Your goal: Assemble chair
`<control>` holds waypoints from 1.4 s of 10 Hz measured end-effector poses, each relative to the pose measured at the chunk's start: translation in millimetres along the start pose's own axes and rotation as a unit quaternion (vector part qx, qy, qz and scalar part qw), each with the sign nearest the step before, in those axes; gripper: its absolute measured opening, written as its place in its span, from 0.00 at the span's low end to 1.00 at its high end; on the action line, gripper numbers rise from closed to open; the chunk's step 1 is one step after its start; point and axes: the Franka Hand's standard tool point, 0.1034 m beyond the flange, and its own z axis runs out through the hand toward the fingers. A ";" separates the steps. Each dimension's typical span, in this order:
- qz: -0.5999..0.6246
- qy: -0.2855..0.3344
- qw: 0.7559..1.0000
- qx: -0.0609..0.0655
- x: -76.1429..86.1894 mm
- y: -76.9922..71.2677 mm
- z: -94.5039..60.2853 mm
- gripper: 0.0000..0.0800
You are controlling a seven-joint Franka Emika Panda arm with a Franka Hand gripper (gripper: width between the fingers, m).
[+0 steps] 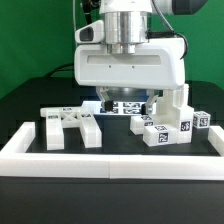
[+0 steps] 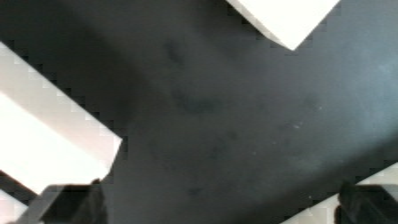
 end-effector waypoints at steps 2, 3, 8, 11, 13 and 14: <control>-0.104 -0.006 0.995 -0.004 -7.8 27.0 1.4 0.81; -0.133 -0.008 0.991 -0.005 -7.6 35.6 2.7 0.81; -0.194 -0.010 0.981 -0.005 -6.2 47.5 3.4 0.81; -0.325 -0.017 0.945 0.001 -4.8 77.3 6.1 0.81; -0.325 -0.018 0.946 0.002 -5.5 77.9 6.8 0.81; -0.325 -0.018 0.946 0.002 -5.4 78.0 6.8 0.81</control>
Offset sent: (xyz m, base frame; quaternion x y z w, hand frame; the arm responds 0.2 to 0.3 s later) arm -0.0203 -0.0146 -0.0092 0.0311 -0.0119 0.0307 0.9990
